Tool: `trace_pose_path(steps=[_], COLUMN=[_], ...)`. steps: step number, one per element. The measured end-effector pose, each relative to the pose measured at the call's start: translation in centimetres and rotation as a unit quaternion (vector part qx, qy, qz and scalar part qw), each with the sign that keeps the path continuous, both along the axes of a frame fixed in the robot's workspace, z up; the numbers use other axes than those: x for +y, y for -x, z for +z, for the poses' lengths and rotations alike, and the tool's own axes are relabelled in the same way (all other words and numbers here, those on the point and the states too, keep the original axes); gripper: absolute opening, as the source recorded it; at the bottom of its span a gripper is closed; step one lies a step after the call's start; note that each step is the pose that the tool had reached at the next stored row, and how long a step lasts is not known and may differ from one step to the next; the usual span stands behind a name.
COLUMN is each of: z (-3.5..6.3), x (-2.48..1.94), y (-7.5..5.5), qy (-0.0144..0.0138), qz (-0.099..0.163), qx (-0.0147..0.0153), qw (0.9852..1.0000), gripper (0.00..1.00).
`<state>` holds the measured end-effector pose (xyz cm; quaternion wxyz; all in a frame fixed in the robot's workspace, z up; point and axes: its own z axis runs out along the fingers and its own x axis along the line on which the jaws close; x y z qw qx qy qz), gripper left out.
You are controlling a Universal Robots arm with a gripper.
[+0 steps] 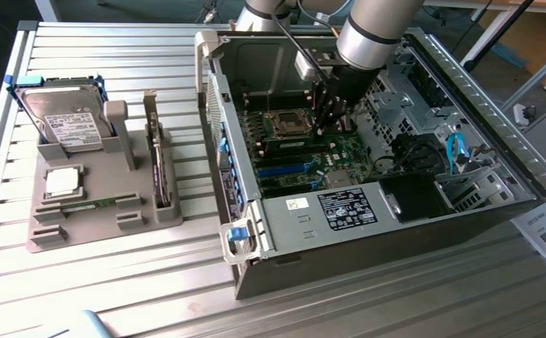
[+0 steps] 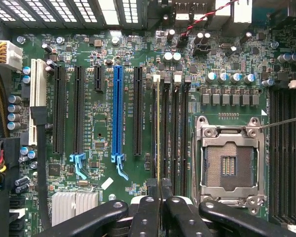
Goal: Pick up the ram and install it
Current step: 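Insert the ram into the slot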
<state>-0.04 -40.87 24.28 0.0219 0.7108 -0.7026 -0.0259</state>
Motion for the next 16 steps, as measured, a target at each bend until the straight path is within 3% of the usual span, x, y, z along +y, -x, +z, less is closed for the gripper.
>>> trace_pose_path(steps=[3,5,7,16], z=[0.0,-0.01,0.0,0.0], x=[0.0,0.01,0.01,-0.02], y=[0.0,0.01,0.06,0.19], qy=[0.0,-0.0001,-0.0009,-0.0009], qz=[0.0,0.0,0.0,0.0], qx=[-0.0004,-0.0023,-0.0098,-0.0098], qw=[1.0,1.0,1.0,1.0], gripper=[0.12,0.12,0.12,0.12])
